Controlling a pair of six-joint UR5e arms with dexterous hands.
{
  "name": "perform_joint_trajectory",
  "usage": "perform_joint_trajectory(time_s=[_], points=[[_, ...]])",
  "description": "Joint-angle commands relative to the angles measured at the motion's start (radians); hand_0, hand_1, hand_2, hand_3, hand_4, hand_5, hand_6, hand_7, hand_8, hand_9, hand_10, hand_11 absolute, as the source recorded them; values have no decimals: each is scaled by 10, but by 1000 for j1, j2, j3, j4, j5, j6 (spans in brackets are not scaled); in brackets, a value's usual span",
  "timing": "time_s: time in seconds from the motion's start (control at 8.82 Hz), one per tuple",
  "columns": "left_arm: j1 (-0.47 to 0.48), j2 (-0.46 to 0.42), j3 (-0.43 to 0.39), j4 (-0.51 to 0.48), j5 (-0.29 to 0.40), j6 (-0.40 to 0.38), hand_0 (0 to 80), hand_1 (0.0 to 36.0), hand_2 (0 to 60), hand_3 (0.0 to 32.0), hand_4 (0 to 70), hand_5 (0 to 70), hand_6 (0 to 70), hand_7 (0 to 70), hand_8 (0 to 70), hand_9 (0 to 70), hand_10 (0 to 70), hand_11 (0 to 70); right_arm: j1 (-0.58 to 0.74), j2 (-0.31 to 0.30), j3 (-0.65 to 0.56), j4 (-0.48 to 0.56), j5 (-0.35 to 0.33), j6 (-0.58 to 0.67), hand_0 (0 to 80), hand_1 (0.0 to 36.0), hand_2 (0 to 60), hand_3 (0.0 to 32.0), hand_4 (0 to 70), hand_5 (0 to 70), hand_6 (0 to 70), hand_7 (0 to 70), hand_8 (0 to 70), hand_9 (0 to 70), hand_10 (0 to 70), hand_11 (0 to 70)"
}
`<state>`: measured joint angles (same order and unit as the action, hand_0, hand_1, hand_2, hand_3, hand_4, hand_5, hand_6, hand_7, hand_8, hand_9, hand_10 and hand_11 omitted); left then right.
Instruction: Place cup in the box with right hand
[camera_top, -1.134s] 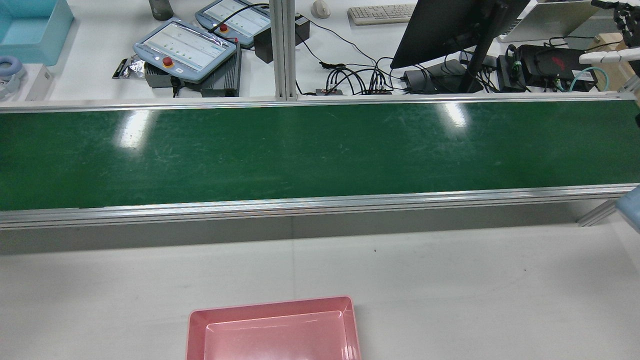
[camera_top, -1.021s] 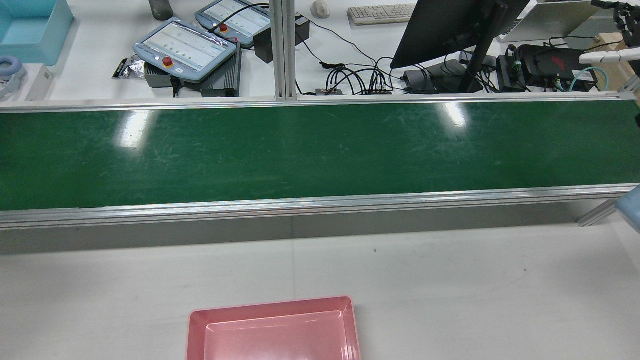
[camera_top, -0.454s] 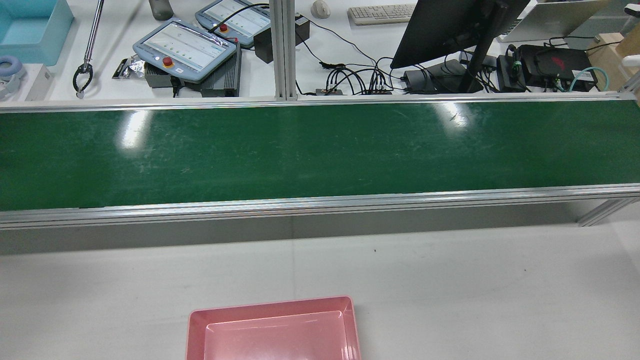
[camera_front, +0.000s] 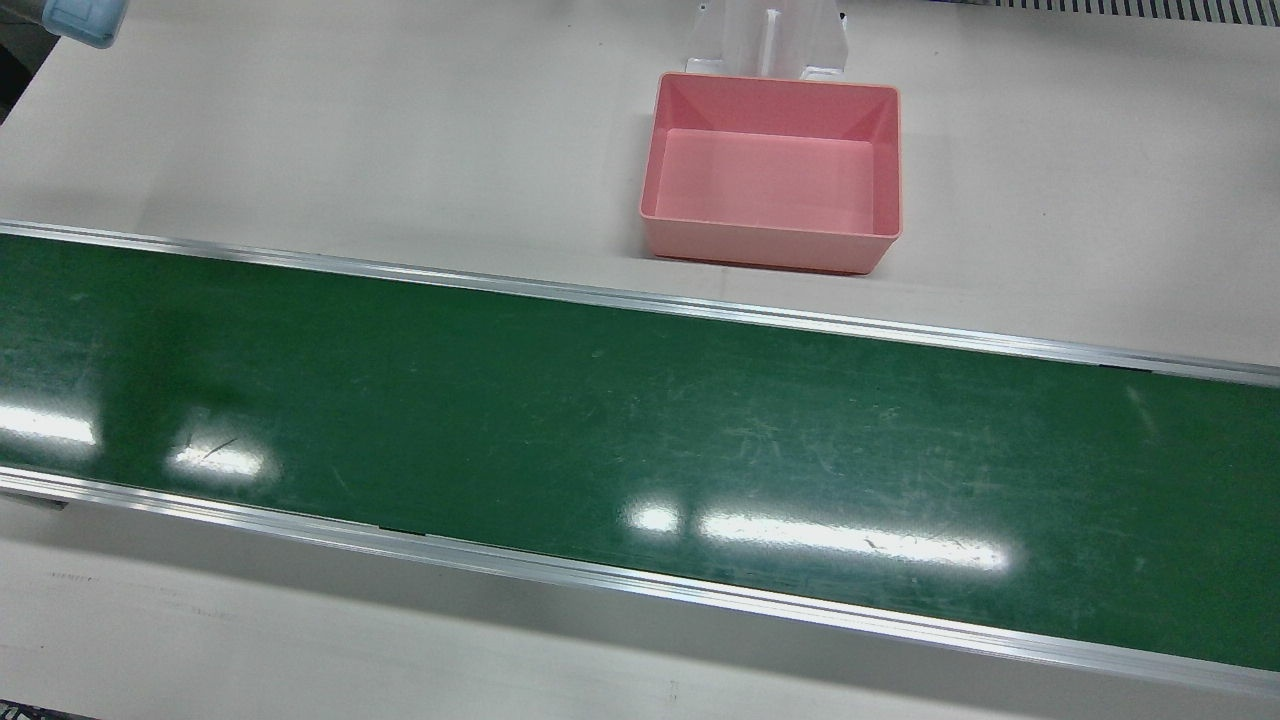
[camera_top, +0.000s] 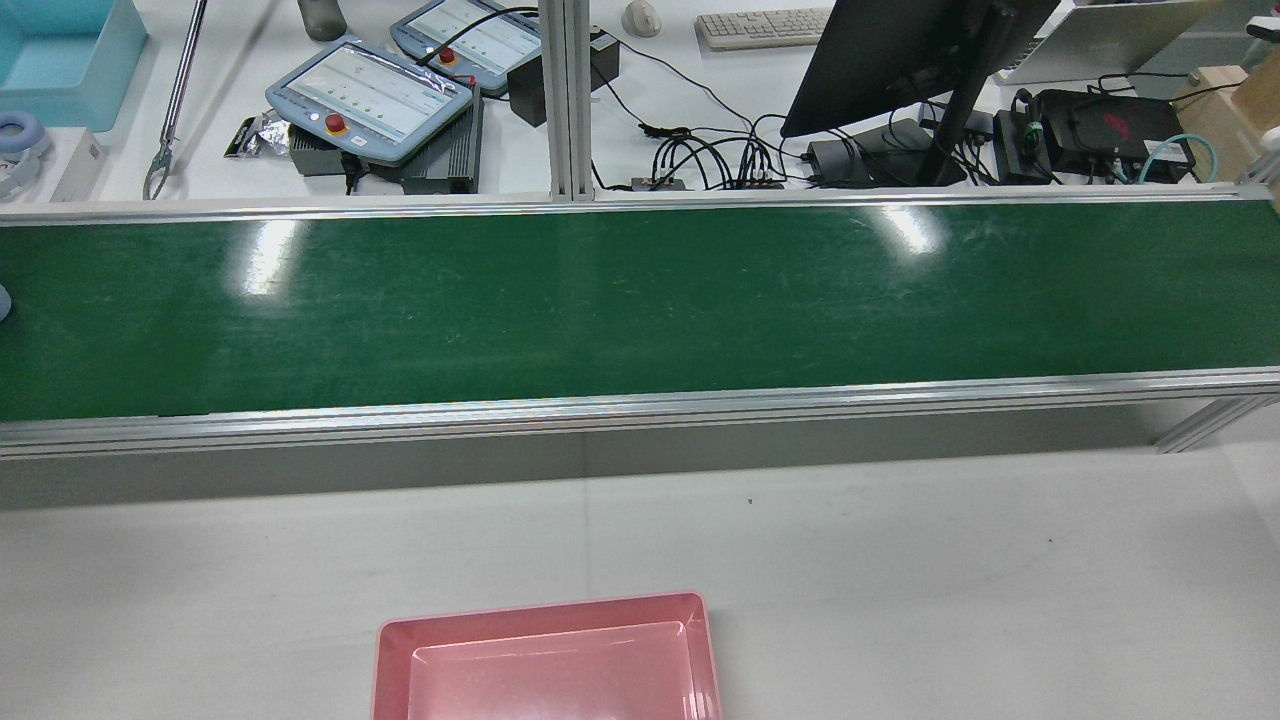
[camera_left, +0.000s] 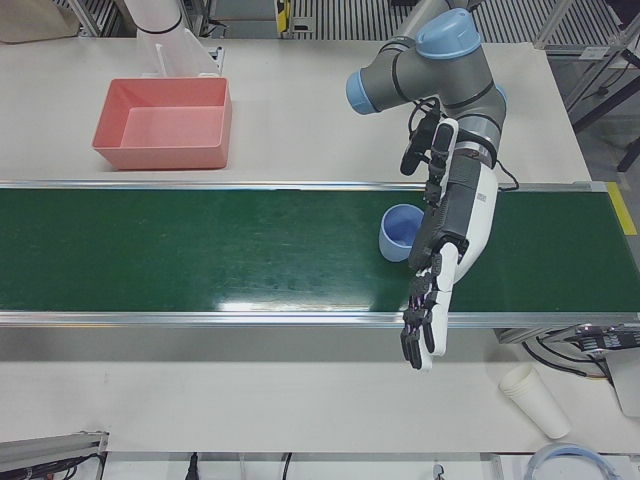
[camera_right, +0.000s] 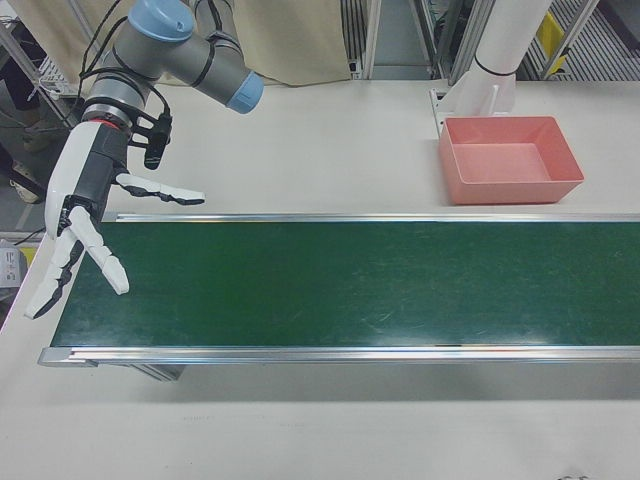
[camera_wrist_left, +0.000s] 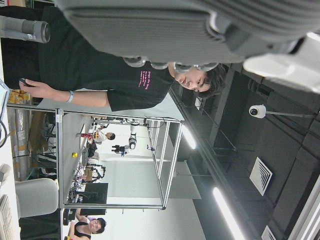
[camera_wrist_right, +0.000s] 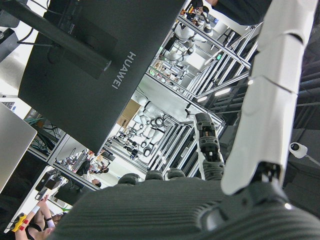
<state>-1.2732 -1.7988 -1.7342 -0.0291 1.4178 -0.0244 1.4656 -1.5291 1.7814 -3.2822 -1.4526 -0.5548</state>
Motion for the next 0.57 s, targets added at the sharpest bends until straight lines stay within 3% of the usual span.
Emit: perform_joint_trajectory(time_s=[0.0,0.11,0.23,0.34,0.45], points=[[0,1,-1,0,0,0,0,0,0,0,0,0,0,0,0,0,0,0,-1,-61,0,39,0,16,532,191,70,0,77,52,10,0,0,0,0,0],[0,-1,-1,0,0,0,0,0,0,0,0,0,0,0,0,0,0,0,2,-66,-2,58,1,22,546,174,0,0,89,52,9,0,0,0,0,0],[0,1,1,0,0,0,0,0,0,0,0,0,0,0,0,0,0,0,11,-74,-5,56,-2,62,533,190,68,0,67,53,8,0,0,0,0,0],[0,1,1,0,0,0,0,0,0,0,0,0,0,0,0,0,0,0,25,-100,-4,58,-2,108,537,194,72,0,77,53,10,0,0,0,0,0],[0,-1,1,0,1,0,0,0,0,0,0,0,0,0,0,0,0,0,34,-144,-2,82,-11,177,554,184,1,0,107,55,13,0,0,0,0,0]])
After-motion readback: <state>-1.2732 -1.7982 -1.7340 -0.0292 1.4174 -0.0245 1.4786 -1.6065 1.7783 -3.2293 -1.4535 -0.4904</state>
